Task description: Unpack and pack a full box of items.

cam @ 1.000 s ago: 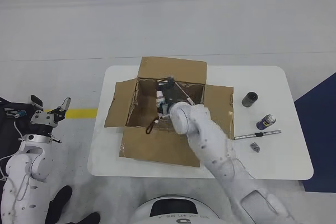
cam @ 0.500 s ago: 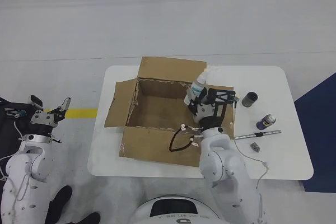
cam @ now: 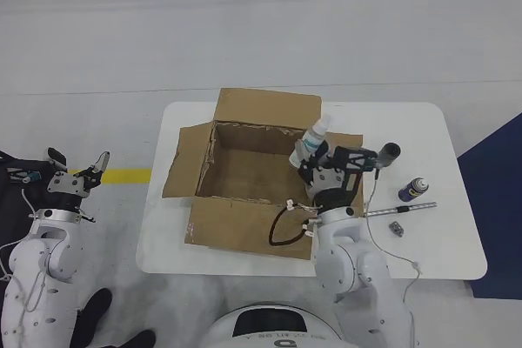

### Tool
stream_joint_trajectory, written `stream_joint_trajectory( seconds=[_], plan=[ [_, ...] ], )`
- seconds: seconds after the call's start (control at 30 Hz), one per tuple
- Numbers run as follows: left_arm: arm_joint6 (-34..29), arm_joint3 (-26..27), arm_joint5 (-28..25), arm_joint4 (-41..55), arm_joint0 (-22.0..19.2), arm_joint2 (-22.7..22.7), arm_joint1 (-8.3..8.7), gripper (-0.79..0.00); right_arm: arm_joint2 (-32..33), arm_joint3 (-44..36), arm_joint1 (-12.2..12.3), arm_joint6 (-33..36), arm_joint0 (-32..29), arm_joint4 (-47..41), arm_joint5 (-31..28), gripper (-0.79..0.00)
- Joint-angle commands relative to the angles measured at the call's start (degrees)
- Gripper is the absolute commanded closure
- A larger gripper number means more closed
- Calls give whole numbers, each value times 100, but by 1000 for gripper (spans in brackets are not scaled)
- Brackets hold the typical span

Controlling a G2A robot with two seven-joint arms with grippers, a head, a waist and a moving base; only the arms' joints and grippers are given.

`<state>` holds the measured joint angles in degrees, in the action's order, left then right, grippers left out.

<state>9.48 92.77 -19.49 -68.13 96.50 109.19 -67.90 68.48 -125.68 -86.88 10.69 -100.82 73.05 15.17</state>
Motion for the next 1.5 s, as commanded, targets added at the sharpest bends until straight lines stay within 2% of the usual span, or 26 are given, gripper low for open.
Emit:
stream_joint_trajectory(
  seconds=[0.0, 0.17, 0.27, 0.47, 0.53, 0.63, 1.13, 1.3, 1.47],
  plan=[
    [0, 0, 0, 0, 0, 0, 0, -785, 348, -217, 44, -394, -376, -271, -324, 0],
    [0, 0, 0, 0, 0, 0, 0, -785, 1471, -381, 153, -1482, -1357, -821, -1102, 0],
    [0, 0, 0, 0, 0, 0, 0, -785, 2178, -225, 179, -2261, -1833, -1275, -1335, 0],
    [0, 0, 0, 0, 0, 0, 0, -785, 3234, 427, 209, -3221, -2199, -1645, -1565, 0],
    [0, 0, 0, 0, 0, 0, 0, -785, 3436, 641, 200, -3477, -2223, -1705, -1380, 0],
    [0, 0, 0, 0, 0, 0, 0, -785, 3559, 782, 150, -3620, -2099, -1829, -439, 0],
    [0, 0, 0, 0, 0, 0, 0, -785, 3589, 862, 154, -3562, -2056, -1857, -511, 0],
    [0, 0, 0, 0, 0, 0, 0, -785, 3738, 1604, 181, -3943, -1911, -1511, -936, 0],
    [0, 0, 0, 0, 0, 0, 0, -785, 3781, 2471, 192, -4468, -1616, -936, -791, 0]
  ],
)
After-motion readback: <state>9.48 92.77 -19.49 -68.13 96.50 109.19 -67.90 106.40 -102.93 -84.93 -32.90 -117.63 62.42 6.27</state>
